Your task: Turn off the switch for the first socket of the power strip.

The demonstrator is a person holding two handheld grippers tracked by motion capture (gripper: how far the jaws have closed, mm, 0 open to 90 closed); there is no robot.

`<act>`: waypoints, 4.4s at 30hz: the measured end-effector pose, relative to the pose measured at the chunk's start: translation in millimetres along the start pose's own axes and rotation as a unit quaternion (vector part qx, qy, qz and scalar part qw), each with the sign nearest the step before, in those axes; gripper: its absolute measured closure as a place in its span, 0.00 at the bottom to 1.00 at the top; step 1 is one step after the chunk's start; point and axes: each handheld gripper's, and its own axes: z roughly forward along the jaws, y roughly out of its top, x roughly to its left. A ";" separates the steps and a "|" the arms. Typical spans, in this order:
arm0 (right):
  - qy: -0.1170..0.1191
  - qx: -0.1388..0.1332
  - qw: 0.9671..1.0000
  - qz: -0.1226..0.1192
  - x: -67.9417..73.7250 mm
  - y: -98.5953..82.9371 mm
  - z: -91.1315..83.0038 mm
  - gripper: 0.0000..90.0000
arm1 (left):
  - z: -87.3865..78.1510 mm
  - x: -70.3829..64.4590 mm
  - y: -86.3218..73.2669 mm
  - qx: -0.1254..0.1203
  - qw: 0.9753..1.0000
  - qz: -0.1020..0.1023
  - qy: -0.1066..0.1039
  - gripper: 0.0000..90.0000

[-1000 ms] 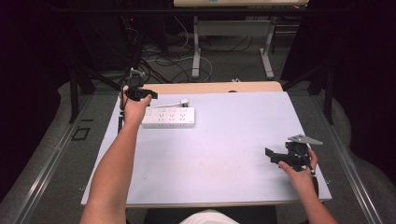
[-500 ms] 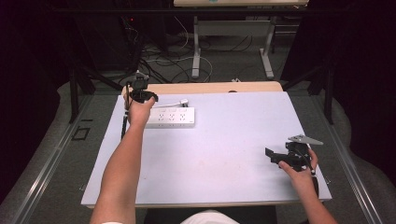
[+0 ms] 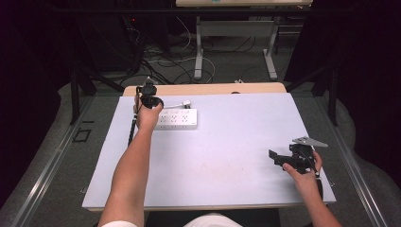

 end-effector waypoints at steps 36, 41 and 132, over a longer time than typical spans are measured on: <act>0.007 -0.002 1.000 0.010 1.4 -0.7 0.7 0.07 | 37.5 -9.4 -4.9 0.004 1.000 -0.006 0.017 1.00; 0.009 0.000 1.000 0.009 1.6 -0.7 0.6 0.07 | 40.4 -11.1 -5.6 0.006 1.000 -0.005 0.019 1.00; 0.019 0.008 1.000 0.012 1.6 -1.2 2.9 0.07 | 44.5 -15.3 -13.3 -0.019 1.000 0.012 0.010 0.90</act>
